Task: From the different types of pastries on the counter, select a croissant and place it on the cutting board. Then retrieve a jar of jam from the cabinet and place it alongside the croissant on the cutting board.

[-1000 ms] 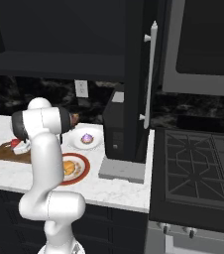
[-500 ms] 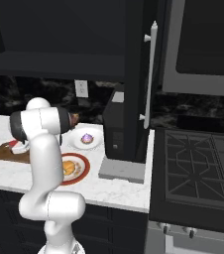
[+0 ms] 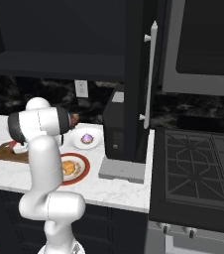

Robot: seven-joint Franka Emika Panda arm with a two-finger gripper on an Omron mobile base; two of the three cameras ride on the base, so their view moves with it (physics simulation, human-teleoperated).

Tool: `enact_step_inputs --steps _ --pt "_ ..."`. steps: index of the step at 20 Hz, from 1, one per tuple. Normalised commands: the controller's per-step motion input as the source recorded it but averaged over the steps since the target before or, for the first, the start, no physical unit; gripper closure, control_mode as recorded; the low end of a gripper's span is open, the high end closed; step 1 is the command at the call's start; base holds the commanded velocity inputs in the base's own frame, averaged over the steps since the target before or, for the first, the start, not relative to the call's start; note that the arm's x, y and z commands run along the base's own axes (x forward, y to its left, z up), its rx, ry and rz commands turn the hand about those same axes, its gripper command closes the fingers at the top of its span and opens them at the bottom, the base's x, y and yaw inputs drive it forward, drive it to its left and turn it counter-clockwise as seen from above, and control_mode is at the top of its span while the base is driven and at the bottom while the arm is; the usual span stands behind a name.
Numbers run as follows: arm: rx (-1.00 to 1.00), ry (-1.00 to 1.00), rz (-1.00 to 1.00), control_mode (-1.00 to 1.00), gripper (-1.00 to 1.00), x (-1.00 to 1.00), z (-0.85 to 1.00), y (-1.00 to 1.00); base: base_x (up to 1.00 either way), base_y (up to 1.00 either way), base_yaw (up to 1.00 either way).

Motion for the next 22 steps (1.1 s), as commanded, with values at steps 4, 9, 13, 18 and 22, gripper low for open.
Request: enact_step_inputs --steps 4,9,13,18,22 --pt "0.12 -0.01 0.0 -1.0 -1.0 0.0 0.43 -0.33 0.0 0.0 0.0" --pt "0.13 -0.03 0.05 -1.0 -1.0 -0.14 0.39 -0.33 0.0 0.0 0.0" --pt "0.02 -0.16 0.02 -1.0 -1.0 -0.56 0.01 -0.03 0.0 0.0 0.0" --pt "0.12 -0.41 0.2 -1.0 -1.0 -0.49 0.5 -0.79 0.0 0.0 0.0" --pt "0.12 -0.28 0.18 -1.0 -1.0 -0.26 0.51 -0.56 0.0 0.0 0.0"
